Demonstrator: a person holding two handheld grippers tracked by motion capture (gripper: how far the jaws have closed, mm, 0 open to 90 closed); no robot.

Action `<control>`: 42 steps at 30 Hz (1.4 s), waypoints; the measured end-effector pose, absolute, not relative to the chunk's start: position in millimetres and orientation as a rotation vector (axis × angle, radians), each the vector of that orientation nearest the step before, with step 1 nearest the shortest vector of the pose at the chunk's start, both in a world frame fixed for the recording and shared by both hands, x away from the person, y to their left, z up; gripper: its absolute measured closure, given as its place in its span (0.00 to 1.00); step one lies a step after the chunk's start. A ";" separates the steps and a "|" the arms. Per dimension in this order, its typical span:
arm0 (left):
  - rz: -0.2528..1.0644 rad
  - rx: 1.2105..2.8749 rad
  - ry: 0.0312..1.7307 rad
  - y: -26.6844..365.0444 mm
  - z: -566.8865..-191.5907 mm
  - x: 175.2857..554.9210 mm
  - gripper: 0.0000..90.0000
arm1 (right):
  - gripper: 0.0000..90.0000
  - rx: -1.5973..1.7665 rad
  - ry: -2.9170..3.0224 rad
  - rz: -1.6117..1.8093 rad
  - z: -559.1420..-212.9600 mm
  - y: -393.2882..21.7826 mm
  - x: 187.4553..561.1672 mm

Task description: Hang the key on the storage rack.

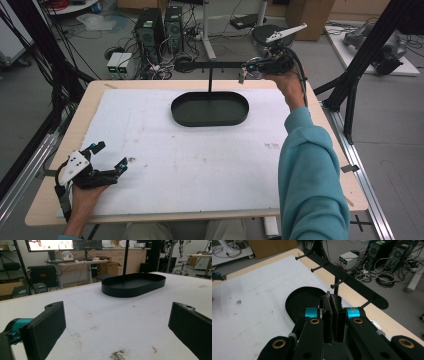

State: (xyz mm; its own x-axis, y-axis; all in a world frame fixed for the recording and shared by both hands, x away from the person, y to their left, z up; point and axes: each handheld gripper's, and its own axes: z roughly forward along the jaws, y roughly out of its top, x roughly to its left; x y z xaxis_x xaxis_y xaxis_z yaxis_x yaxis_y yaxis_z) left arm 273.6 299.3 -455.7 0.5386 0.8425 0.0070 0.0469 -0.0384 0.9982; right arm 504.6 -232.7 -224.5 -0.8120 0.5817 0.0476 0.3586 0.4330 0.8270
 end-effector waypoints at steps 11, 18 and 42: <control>0.767 1.482 0.806 299.1 -455.8 273.5 0.02 | 0.99 0.873 2.447 1.267 -237.8 -227.3 524.8; 0.767 1.481 0.806 299.1 -455.8 273.6 0.02 | 0.99 0.906 2.467 1.213 -248.3 -224.1 533.1; 0.766 1.482 0.805 299.1 -455.8 273.6 0.02 | 0.99 0.997 2.470 1.123 -266.3 -222.9 548.1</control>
State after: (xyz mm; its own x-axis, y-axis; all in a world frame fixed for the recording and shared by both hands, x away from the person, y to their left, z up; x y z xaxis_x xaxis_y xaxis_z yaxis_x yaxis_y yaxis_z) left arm 273.6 299.1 -455.8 0.5402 0.8415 0.0059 0.0466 -0.0369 0.9982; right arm 548.1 -222.9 -266.3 -0.7347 0.6764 0.0521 0.4838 0.4686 0.7391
